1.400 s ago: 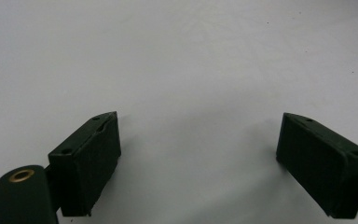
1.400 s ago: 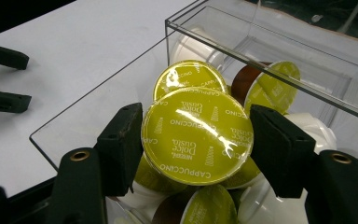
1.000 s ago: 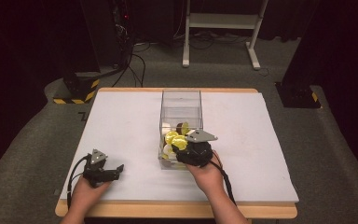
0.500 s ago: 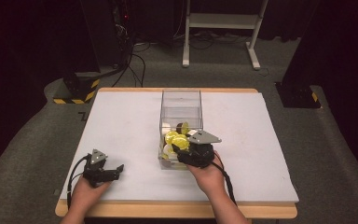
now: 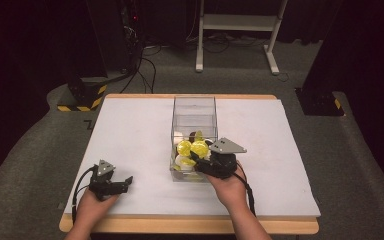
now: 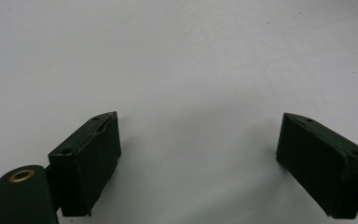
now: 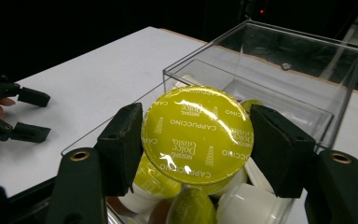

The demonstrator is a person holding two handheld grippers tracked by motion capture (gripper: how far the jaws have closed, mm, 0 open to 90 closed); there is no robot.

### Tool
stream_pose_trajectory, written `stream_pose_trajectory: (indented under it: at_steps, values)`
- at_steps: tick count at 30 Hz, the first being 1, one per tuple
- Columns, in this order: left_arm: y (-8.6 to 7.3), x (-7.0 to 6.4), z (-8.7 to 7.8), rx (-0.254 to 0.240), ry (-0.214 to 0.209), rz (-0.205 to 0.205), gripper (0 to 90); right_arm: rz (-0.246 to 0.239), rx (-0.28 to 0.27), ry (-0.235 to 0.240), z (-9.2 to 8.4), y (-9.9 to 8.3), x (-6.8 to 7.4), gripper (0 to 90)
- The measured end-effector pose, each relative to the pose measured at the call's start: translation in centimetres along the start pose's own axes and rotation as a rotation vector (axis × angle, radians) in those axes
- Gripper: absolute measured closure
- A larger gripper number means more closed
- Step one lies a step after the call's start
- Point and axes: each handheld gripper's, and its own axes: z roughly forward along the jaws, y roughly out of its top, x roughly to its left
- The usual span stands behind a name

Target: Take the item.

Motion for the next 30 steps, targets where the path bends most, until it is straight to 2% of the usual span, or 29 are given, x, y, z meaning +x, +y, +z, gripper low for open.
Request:
stream_pose_trajectory:
  at_steps: [6, 18, 30]
  values:
    - [0.0, 0.0, 0.0, -0.001, 0.000, -0.001, 13.6, 0.021, -0.018, -0.027, -0.8, 0.0, -1.3, 37.7]
    - [0.0, 0.0, 0.0, -0.001, 0.000, -0.001, 13.7, 0.058, -0.044, -0.116, -2.4, -0.2, -4.3, 37.7]
    - [0.0, 0.0, 0.0, -0.003, 0.001, -0.002, 13.7, 0.083, -0.048, -0.187, -3.2, -0.7, -6.5, 37.7]
